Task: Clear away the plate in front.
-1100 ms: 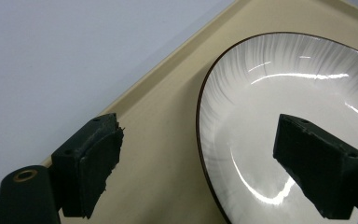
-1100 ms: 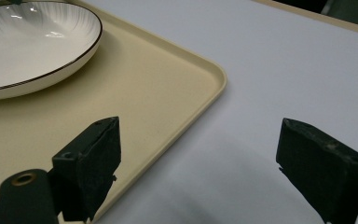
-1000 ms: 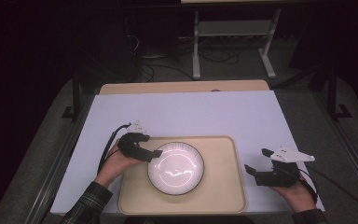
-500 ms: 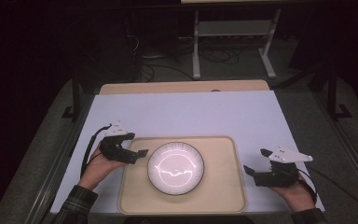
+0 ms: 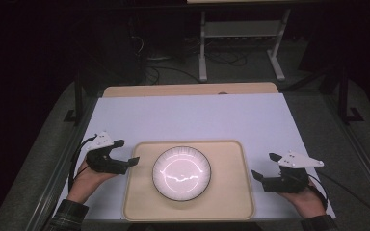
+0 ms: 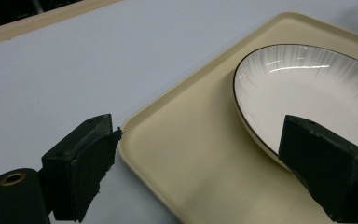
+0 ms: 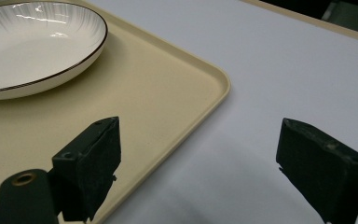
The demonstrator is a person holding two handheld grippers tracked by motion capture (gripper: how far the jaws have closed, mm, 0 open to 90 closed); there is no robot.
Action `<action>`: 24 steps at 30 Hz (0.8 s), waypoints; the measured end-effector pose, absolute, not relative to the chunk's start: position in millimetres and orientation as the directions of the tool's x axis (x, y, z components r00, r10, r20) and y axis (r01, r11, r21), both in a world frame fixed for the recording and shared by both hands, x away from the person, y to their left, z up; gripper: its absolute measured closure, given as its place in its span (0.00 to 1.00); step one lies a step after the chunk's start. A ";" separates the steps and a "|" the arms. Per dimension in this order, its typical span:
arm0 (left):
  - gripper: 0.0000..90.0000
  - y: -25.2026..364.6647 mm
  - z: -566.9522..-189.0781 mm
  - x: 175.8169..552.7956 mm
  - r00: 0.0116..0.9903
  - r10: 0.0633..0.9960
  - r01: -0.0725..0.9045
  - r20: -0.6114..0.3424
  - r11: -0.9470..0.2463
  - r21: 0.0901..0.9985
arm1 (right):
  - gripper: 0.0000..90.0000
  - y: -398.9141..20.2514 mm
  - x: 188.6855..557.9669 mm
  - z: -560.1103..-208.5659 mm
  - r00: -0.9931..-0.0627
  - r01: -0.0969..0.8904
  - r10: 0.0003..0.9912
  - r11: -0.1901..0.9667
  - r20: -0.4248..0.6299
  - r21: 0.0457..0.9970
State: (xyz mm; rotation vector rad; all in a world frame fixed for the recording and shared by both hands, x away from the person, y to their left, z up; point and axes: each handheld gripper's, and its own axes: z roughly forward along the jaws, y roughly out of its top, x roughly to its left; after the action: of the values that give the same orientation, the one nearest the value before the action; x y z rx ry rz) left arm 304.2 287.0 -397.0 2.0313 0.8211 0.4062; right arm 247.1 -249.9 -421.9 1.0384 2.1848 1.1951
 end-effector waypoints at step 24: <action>0.12 315.5 -415.4 286.5 0.672 0.740 0.422 0.018 -0.404 0.812 | 0.14 -254.5 243.3 -418.3 -0.613 0.387 0.790 0.320 -0.018 0.865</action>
State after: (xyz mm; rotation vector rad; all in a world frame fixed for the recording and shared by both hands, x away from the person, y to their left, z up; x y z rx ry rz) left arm 286.5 315.5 -415.4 2.0498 0.8958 0.4826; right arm 243.3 -254.5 -418.3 1.0395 2.1510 1.2255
